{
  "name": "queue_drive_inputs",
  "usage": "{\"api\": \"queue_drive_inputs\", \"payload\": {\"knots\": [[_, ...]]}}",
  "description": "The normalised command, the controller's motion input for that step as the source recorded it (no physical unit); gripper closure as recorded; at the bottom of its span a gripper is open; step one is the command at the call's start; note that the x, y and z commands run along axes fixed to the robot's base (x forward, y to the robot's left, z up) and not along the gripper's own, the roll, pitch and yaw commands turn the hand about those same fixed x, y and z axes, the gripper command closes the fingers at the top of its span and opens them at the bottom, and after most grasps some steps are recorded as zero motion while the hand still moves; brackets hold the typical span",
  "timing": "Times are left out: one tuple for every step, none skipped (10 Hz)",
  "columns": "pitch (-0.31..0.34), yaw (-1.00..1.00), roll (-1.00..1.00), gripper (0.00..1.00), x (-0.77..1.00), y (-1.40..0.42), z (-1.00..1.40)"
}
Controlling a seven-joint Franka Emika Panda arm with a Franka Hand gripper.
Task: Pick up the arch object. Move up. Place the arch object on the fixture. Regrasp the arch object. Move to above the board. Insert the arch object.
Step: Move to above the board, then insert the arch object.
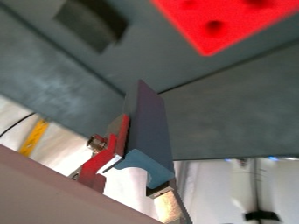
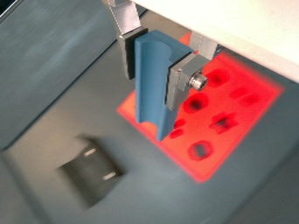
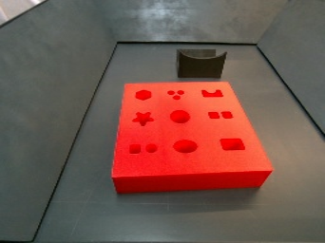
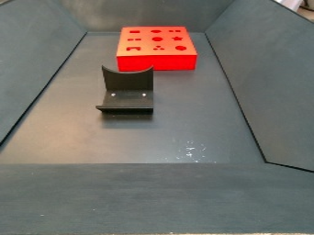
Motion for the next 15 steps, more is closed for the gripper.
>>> {"api": "queue_drive_inputs", "payload": {"knots": [[-0.173, -0.15, -1.0, 1.0, -0.64, -0.56, 0.29], [-0.166, -0.15, -1.0, 1.0, -0.41, -0.29, 0.16], [-0.15, -0.14, -1.0, 1.0, -0.22, -0.12, 0.07], [-0.134, -0.13, -0.9, 1.0, -0.17, -0.08, 0.06], [-0.098, -0.08, -0.59, 1.0, -0.12, -0.02, 0.03], [-0.072, -0.03, -0.36, 1.0, -0.09, 0.0, 0.02], [-0.06, -0.02, -0.24, 1.0, -0.06, 0.01, 0.01], [-0.001, 0.0, 0.0, 1.0, -0.02, -0.02, 0.0], [-0.007, 0.0, 0.0, 1.0, 0.0, 0.0, 0.0], [-0.031, 0.0, 0.0, 1.0, 0.0, 0.0, -0.09], [0.05, 0.02, -0.3, 1.0, 0.59, 0.61, -0.56], [0.043, 0.0, -0.32, 1.0, 0.64, 0.62, -0.5], [0.027, -0.02, -0.32, 1.0, 0.66, 0.51, -0.49], [0.037, -0.09, -0.28, 1.0, 0.73, 0.41, -0.53], [0.059, -0.11, -0.23, 1.0, 0.85, 0.29, -0.59]]}}
